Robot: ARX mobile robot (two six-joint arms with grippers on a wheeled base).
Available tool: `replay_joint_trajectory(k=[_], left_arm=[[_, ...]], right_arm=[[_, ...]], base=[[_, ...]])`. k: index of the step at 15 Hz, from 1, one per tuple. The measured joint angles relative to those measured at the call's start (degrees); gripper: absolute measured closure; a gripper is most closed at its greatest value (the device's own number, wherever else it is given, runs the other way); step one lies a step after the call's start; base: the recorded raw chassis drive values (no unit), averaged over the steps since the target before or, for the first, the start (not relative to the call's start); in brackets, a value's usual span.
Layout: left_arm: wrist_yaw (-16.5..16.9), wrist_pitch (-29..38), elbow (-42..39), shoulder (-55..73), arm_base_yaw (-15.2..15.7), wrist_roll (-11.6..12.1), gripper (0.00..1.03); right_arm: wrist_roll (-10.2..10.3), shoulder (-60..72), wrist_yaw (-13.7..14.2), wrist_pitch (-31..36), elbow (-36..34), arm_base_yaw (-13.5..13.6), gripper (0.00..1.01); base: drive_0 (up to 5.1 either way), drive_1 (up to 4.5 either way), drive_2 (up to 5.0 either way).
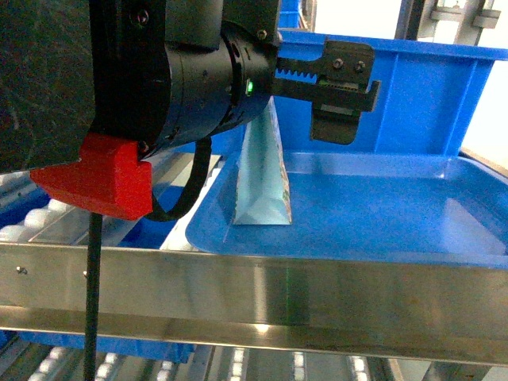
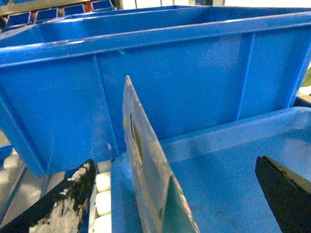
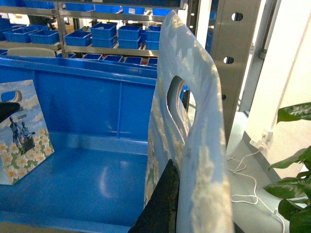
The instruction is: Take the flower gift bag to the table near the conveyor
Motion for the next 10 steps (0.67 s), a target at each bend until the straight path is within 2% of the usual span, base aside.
replay_joint_trajectory(k=[2,5,10], left_arm=[[-0.5,0.9,0.0,0.3,0.7,-0.2,0.06],[-0.7,1.7,-0.2,0.3,0.9,-1.2,0.49],[-1.2,2.8,-1.4,0.3,1.6,-1.4,1.01]], right_arm=[[0.0,0.0,0.0,0.0,0.0,0.0,0.99],[0.0,0.0,0.0,0.0,0.0,0.0,0.99],[0.0,0.0,0.0,0.0,0.0,0.0,0.99]], base=[[0.0,0.0,0.0],[0.0,0.0,0.0],[0.0,0.0,0.0]])
